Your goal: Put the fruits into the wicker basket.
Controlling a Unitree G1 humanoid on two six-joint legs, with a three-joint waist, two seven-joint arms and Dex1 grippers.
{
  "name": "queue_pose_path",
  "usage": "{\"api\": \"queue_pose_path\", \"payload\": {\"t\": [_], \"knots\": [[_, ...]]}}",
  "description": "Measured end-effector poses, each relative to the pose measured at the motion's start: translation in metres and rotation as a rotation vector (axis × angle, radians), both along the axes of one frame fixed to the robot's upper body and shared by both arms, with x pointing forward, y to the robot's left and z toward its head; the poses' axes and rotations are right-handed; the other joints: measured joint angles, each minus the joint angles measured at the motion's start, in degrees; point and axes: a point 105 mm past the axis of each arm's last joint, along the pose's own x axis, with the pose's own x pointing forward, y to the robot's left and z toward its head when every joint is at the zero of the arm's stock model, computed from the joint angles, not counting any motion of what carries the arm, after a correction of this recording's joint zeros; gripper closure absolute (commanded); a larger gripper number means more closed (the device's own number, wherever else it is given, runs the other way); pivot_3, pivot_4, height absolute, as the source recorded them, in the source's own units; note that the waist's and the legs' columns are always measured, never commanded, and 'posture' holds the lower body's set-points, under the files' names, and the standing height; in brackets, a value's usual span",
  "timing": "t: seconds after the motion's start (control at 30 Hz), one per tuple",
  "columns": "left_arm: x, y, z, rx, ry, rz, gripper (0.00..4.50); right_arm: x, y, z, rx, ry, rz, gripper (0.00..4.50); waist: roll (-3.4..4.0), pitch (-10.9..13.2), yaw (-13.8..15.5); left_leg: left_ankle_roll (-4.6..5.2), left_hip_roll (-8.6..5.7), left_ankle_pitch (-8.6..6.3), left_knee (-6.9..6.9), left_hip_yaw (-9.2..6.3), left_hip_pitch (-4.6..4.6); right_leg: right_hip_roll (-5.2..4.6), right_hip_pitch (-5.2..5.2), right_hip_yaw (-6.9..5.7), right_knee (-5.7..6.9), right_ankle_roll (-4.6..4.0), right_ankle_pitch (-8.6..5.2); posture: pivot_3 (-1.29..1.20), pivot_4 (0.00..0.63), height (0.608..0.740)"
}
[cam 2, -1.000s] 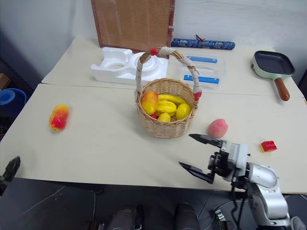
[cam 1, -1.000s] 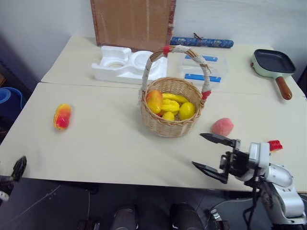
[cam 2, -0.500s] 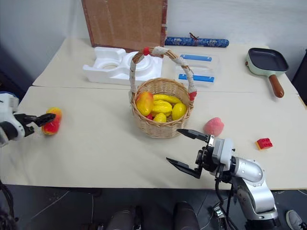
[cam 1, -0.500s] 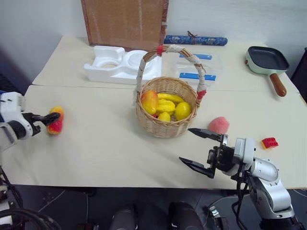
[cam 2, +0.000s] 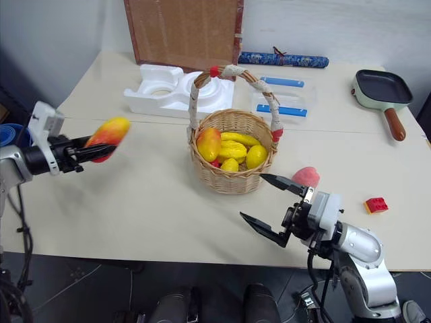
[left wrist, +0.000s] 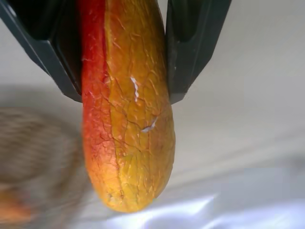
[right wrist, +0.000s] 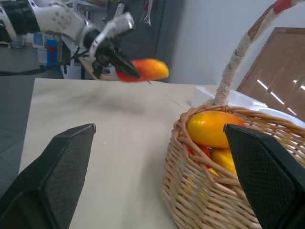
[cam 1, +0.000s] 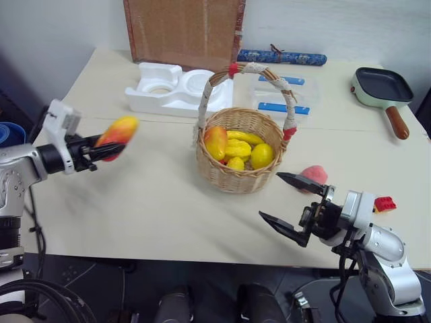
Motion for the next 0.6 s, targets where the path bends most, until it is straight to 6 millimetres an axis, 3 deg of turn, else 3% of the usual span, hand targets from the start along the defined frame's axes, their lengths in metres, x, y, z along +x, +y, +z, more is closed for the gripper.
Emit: {"api": "queue_pose_path", "payload": {"t": [0.07,0.13,0.23,0.3,0.4,0.47,0.57,0.6], "knots": [[-0.022,-0.045,0.01,-0.024,-0.041,-0.255,2.81,-0.001,-0.012,-0.002,-0.01,0.012,-0.062,0.0,0.04,0.0,0.2,0.02,-0.02,0.01,0.05,-0.02,0.04,0.01,0.06,0.0,0.0,0.0,0.0,0.0,0.15,0.74],[-0.028,-0.075,0.013,-0.044,-0.047,-0.377,2.81,-0.003,-0.02,-0.003,-0.015,0.015,-0.1,0.0,0.05,0.0,0.3,0.04,-0.01,0.1,0.09,-0.03,0.05,0.03,0.13,0.0,0.0,0.01,0.0,0.0,0.15,0.74],[-0.017,-0.125,0.014,-0.021,-0.092,-0.425,2.81,-0.007,-0.029,-0.009,-0.031,0.027,-0.15,0.0,0.05,0.0,0.9,0.08,-0.09,0.19,0.15,-0.02,0.17,0.04,0.37,0.01,-0.11,0.03,0.02,0.0,0.15,0.74],[0.003,-0.151,0.013,-0.025,-0.09,-0.362,2.81,-0.01,-0.032,-0.011,-0.038,0.025,-0.17,0.0,0.06,0.0,1.1,0.11,-0.1,0.19,0.14,-0.11,0.18,0.04,0.36,0.12,-0.11,0.05,0.02,0.0,0.15,0.74],[0.024,-0.159,0.01,-0.016,-0.081,-0.255,1.82,-0.015,-0.033,-0.014,-0.033,0.03,-0.193,0.0,0.08,0.0,0.8,0.1,-0.09,0.19,-0.01,-0.14,0.19,0.1,0.3,0.12,-0.09,0.05,0.02,0.0,0.15,0.74],[0.036,-0.153,0.002,0.009,-0.059,-0.183,1.52,-0.018,-0.034,-0.015,-0.029,0.034,-0.21,0.0,0.09,0.0,0.1,0.05,-0.08,0.22,-0.08,-0.34,0.15,0.18,0.23,0.12,-0.12,0.05,0.02,0.0,0.15,0.74],[0.03,-0.15,0.001,0.018,-0.072,-0.237,0.72,-0.023,-0.053,-0.016,0.027,0.043,-0.336,0.0,0.1,0.1,0.6,0.05,-0.1,0.22,-0.01,-0.39,0.12,0.17,0.28,0.11,-0.14,0.05,0.02,0.0,0.15,0.74],[0.029,-0.146,0.003,0.01,-0.086,-0.246,0.72,-0.024,-0.059,-0.015,0.032,0.045,-0.361,0.0,0.1,0.1,0.7,0.05,-0.1,0.22,0.0,-0.39,0.13,0.17,0.3,0.11,-0.16,0.05,0.02,0.0,0.15,0.74]]}}
